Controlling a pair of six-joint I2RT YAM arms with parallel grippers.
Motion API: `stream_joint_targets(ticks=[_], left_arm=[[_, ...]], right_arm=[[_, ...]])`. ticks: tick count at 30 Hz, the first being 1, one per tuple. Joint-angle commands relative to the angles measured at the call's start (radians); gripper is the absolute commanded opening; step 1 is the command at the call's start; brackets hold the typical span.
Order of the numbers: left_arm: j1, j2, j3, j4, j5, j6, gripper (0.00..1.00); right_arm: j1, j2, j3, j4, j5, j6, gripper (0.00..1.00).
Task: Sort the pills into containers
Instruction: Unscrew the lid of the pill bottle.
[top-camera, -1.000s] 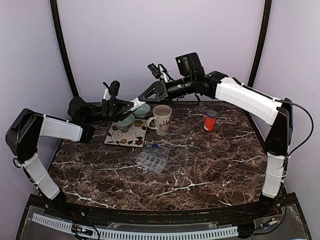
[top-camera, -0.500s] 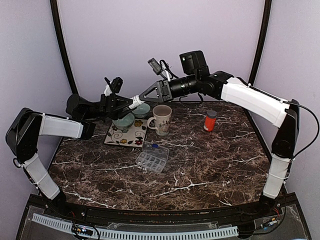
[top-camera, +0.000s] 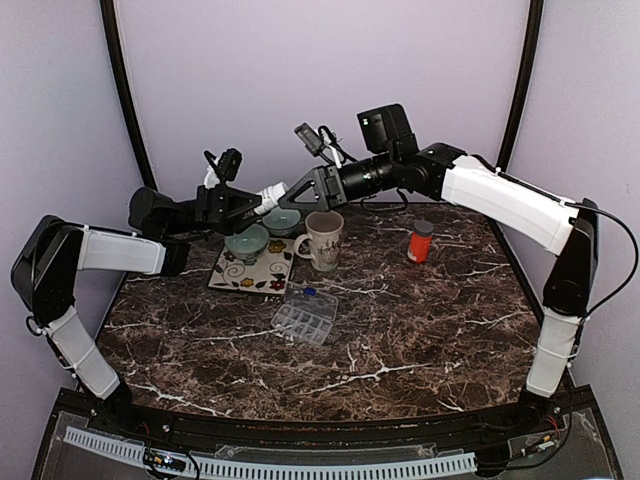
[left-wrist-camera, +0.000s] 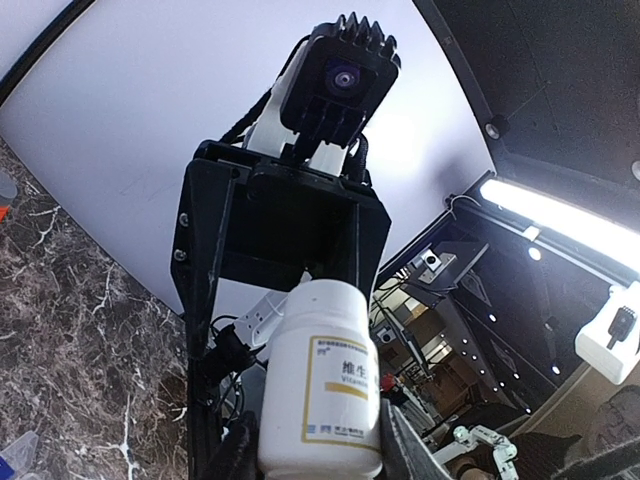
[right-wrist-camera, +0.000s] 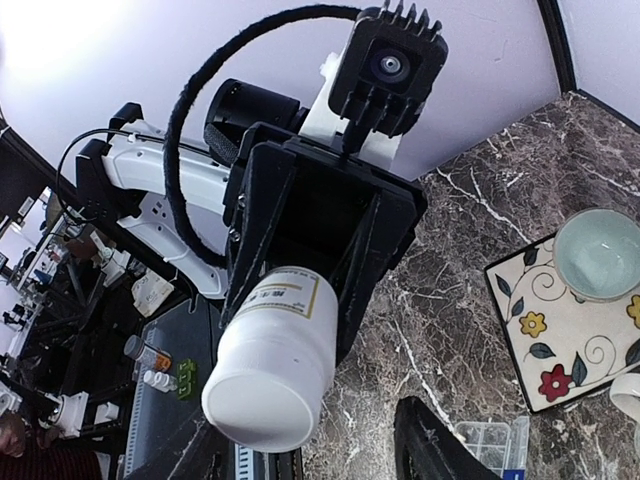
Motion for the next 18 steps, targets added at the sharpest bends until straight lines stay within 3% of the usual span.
stream_joint_targets(ticks=[1,5,12,18], left_arm=[[0.004,-0.048,0.012,-0.023,0.020,0.108,0.01],[0.013,-0.069,0.010,-0.179,0.020,0.282,0.00],[0.017,-0.171,0.045,-0.667,-0.037,0.739,0.00],[0.015,-0.225,0.054,-0.852,-0.073,0.918,0.00]], right_arm=[[0.002,-0.023,0.011,-0.006,-0.003,0.022,0.57],[0.001,-0.038,-0.006,0.009,0.012,0.077,0.57],[-0.010,-0.048,-0.025,0.021,0.034,0.228,0.57],[-0.029,-0.055,-0.073,0.070,0.039,0.378,0.55]])
